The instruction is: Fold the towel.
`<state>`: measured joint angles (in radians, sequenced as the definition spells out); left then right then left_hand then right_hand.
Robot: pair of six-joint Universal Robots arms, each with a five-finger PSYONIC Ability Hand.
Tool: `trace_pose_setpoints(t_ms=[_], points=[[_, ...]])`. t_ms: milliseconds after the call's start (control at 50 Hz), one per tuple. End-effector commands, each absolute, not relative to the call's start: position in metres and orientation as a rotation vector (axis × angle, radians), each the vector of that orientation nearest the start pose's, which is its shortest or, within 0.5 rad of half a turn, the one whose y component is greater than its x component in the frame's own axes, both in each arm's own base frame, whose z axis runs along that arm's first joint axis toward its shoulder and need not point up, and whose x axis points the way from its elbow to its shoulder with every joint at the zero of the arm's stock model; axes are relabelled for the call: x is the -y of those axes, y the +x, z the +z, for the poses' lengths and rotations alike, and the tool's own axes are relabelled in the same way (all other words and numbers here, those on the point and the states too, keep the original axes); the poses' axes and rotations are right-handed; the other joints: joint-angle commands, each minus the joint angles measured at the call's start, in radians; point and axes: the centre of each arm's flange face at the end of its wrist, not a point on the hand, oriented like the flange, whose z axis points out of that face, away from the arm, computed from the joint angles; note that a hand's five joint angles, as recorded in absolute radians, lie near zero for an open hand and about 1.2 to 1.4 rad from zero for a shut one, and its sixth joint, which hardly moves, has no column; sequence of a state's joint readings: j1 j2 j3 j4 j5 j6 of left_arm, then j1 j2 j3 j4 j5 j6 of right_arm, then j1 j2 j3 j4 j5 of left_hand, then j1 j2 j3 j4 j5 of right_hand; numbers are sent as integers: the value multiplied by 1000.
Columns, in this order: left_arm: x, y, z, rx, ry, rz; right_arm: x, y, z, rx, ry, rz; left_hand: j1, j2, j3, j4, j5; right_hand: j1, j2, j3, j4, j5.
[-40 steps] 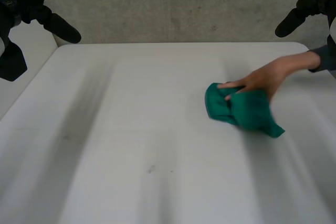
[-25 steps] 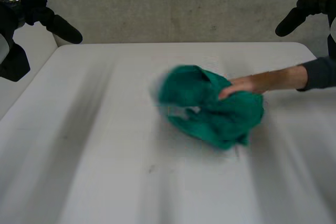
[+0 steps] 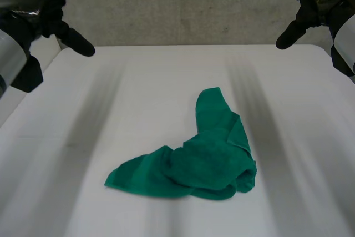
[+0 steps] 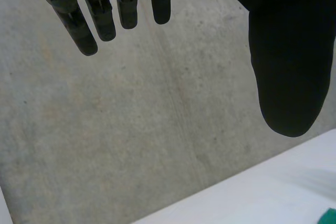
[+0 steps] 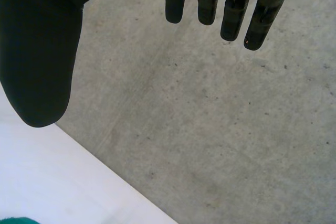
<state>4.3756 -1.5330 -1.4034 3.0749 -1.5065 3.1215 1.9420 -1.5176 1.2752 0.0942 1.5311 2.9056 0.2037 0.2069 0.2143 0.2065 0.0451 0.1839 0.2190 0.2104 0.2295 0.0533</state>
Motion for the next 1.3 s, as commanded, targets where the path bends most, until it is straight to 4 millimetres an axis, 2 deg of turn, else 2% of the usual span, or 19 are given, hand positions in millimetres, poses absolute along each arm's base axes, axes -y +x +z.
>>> trace_pose_setpoints(t_ms=[20, 200, 240, 300, 320, 460, 580, 660, 680, 700, 740, 820, 880, 900, 980, 1080, 1180, 1260, 1300], points=[[240, -245, 338, -2399, 544, -2435, 256, 247, 358, -1933, -760, -2221, -5, -8, -15, -8, -21, -9, -44, -36, -55, -53], [206, -274, 273, -2660, 861, -2010, 237, 258, 309, -2079, -1289, -2000, -2, -5, -13, -5, -18, -9, -44, -36, -55, -53], [177, -283, 232, -2770, 1008, -1796, 234, 263, 287, -2091, -1435, -1928, -2, -5, -13, -5, -18, -9, -44, -36, -55, -53], [171, -281, 215, -2793, 1018, -1719, 234, 263, 269, -2081, -1583, -1871, 1, -2, -10, -2, -15, -9, -44, -36, -55, -53], [167, -279, 193, -2799, 1006, -1654, 232, 265, 256, -2044, -1676, -1827, 4, 1, -7, 1, -12, -9, -44, -36, -55, -53], [165, -275, 153, -2720, 921, -1661, 227, 284, 200, -1735, -1933, -1669, 115, 112, 105, 113, 99, 79, 44, 53, 34, 36], [165, -278, 135, -2712, 918, -1634, 244, 282, 170, -1762, -1920, -1608, 279, 276, 269, 276, 263, 353, 318, 326, 307, 309], [168, -281, 133, -2705, 915, -1657, 251, 284, 153, -1786, -1920, -1574, 527, 523, 516, 524, 511, 672, 637, 646, 627, 628], [169, -281, 133, -2703, 912, -1661, 255, 284, 151, -1800, -1916, -1582, 640, 637, 629, 637, 624, 996, 961, 969, 950, 952], [172, -282, 134, -2691, 900, -1698, 259, 284, 152, -1808, -1909, -1598, 1010, 1007, 1000, 1007, 994, 1188, 1153, 1162, 1142, 1144], [174, -284, 135, -2677, 894, -1734, 264, 286, 156, -1828, -1880, -1637, 1192, 1189, 1181, 1189, 1176, 1212, 1177, 1186, 1167, 1168], [179, -288, 141, -2643, 878, -1821, 283, 283, 169, -1932, -1657, -1742, 1193, 1189, 1182, 1190, 1177, 1212, 1177, 1186, 1167, 1168], [183, -289, 147, -2613, 877, -1860, 295, 272, 193, -1997, -1426, -1819, 1193, 1189, 1182, 1190, 1177, 1212, 1177, 1186, 1167, 1168], [186, -289, 155, -2580, 871, -1903, 297, 268, 208, -2002, -1335, -1860, 1193, 1189, 1182, 1190, 1177, 1212, 1177, 1186, 1167, 1168], [200, -283, 178, -2503, 815, -1995, 298, 258, 229, -2036, -1193, -1892, 1193, 1189, 1182, 1190, 1177, 1212, 1177, 1186, 1167, 1168], [225, -265, 195, -2408, 761, -2014, 293, 242, 220, -2255, -1211, -1741, 1193, 1189, 1182, 1190, 1177, 1212, 1177, 1186, 1167, 1168], [232, -261, 194, -2370, 820, -1989, 291, 235, 204, -2443, -1406, -1524, 1193, 1189, 1182, 1190, 1177, 1212, 1177, 1186, 1167, 1168], [250, -270, 204, -2252, 907, -2037, 317, 241, 224, -2357, -1347, -1771, 1193, 1189, 1182, 1190, 1177, 1212, 1177, 1186, 1167, 1168], [268, -276, 228, -2162, 865, -2136, 334, 247, 244, -2254, -1252, -1978, 1193, 1189, 1182, 1190, 1177, 1212, 1177, 1186, 1167, 1168]])
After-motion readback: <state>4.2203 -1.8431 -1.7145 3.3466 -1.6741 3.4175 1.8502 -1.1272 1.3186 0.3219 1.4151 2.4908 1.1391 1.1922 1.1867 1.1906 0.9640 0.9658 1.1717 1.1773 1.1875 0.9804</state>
